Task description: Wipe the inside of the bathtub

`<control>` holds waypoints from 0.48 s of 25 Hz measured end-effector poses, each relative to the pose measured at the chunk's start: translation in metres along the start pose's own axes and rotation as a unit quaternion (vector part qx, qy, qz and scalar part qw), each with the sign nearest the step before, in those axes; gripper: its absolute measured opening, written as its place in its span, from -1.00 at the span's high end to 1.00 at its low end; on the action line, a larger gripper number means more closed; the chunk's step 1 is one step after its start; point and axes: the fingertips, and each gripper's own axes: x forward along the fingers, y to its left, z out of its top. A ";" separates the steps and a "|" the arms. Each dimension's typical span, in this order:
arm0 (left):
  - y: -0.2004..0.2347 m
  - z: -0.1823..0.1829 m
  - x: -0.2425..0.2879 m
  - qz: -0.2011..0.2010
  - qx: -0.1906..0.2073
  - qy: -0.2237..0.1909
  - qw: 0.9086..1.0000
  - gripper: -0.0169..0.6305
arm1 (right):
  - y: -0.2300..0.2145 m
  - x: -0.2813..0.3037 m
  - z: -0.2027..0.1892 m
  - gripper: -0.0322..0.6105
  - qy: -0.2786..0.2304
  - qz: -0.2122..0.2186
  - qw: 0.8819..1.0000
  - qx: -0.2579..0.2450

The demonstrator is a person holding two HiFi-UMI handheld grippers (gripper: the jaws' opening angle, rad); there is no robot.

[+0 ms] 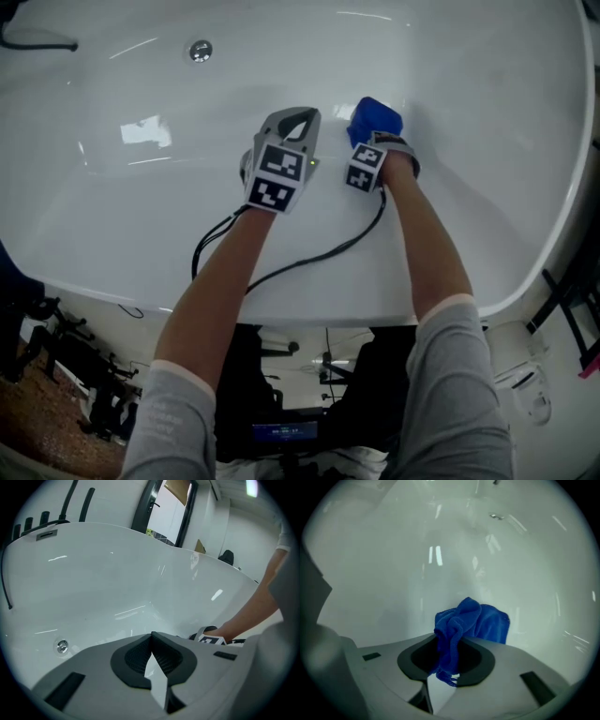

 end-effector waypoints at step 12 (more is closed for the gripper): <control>0.034 -0.019 -0.005 0.018 -0.013 0.002 1.000 0.95 | -0.142 -0.018 0.010 0.50 -0.019 -0.147 0.977 0.154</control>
